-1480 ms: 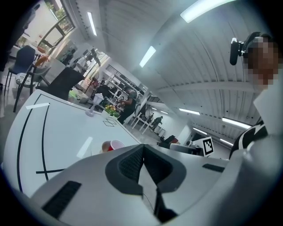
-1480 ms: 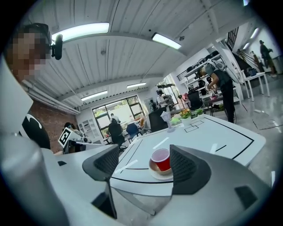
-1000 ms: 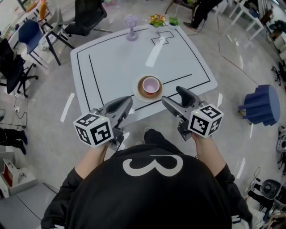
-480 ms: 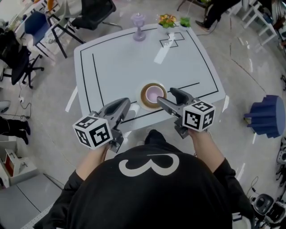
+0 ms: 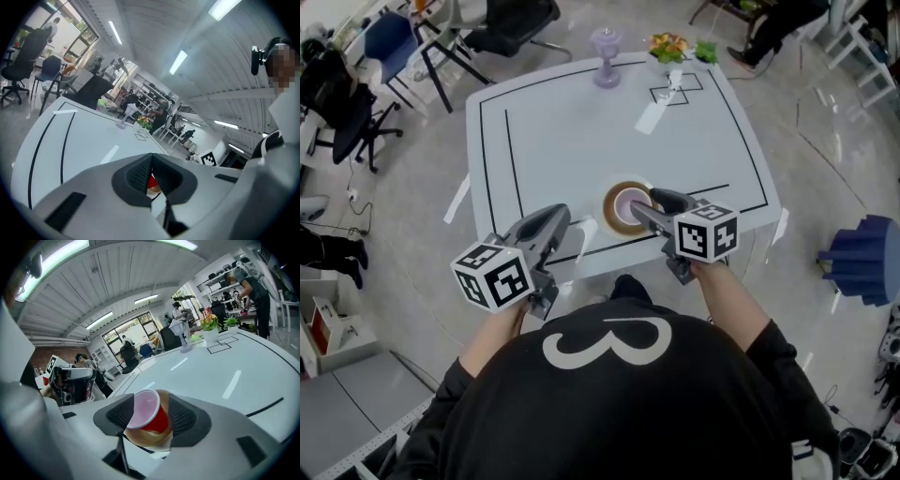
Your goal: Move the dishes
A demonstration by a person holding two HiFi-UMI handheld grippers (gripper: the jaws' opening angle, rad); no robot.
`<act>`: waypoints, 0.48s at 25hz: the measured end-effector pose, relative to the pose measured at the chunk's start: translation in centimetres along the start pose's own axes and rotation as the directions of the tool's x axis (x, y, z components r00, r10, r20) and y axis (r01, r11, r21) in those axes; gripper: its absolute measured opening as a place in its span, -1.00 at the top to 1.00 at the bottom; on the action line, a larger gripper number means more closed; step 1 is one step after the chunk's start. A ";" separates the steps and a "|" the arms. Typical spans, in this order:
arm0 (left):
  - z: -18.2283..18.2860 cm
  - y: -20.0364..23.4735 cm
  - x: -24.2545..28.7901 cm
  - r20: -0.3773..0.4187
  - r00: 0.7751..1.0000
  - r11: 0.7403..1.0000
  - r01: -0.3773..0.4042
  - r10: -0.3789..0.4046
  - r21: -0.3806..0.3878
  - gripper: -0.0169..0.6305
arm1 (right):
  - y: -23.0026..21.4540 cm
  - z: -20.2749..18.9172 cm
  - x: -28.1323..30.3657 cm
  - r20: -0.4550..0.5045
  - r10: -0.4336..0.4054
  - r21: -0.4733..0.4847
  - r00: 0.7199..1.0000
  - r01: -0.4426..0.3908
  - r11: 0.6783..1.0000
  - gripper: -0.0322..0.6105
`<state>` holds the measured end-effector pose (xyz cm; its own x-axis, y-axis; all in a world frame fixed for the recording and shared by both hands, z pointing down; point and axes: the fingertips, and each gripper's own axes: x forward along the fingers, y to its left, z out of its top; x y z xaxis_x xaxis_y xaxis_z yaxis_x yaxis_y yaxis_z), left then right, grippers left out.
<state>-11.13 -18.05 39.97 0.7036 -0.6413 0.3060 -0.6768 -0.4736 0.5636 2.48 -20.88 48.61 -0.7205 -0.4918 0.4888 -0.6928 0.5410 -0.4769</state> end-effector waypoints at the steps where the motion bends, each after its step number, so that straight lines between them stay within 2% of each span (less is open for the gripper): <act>1: 0.0 0.1 -0.1 0.003 1.000 1.000 -0.003 0.003 -0.003 0.94 | -0.1 -0.2 0.1 -0.011 -0.002 -0.003 1.000 0.002 1.000 0.18; 12: 0.2 0.5 0.0 0.016 1.000 0.999 -0.022 0.022 -0.023 0.94 | -0.9 -0.7 1.1 -0.071 -0.028 -0.016 0.997 0.027 1.000 0.56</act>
<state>-11.53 -18.43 40.06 0.6847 -0.6615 0.3059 -0.6869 -0.4453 0.5744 2.30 -21.46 50.08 -0.6967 -0.4572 0.5528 -0.7116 0.5379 -0.4520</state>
